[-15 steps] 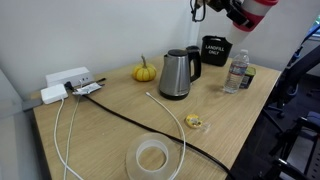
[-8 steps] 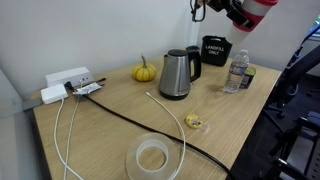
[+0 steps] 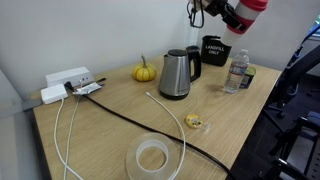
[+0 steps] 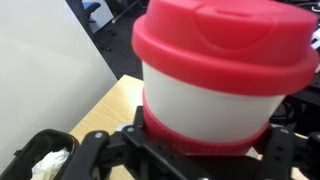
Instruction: Move the pink and white coffee cup to the right side of the table
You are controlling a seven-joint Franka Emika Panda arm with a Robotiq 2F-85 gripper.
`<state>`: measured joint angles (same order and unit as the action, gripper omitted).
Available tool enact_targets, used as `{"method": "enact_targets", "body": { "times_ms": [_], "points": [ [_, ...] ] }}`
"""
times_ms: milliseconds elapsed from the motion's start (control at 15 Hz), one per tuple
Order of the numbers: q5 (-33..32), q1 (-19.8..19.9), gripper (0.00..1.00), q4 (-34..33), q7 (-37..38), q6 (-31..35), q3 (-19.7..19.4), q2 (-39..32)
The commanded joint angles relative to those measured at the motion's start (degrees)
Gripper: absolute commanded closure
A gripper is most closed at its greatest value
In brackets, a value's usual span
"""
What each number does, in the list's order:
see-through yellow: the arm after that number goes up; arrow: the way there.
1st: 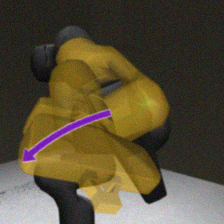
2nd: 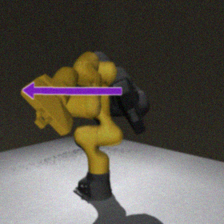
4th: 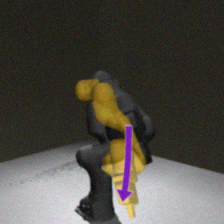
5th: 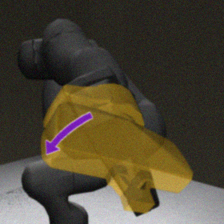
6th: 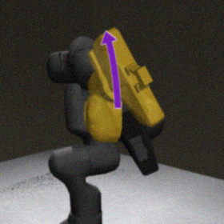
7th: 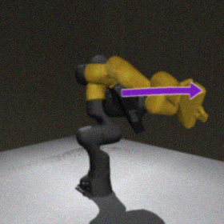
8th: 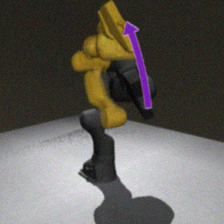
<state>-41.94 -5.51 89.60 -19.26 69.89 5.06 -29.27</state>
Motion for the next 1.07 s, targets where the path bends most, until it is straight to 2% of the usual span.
{"method": "enact_targets", "body": {
  "times_ms": [0,333,1000],
  "points": [
    [-1.0,1.2,0.33,-5.0,-4.7,0.9,-0.2,-4.5],
    [-2.0,1.1,0.33,-13.3,-7.4,-0.7,-1.5,-12.5],
    [1.3,0.3,0.33,-30.7,-6.8,-12.5,-2.6,-28.1]
  ]
}}
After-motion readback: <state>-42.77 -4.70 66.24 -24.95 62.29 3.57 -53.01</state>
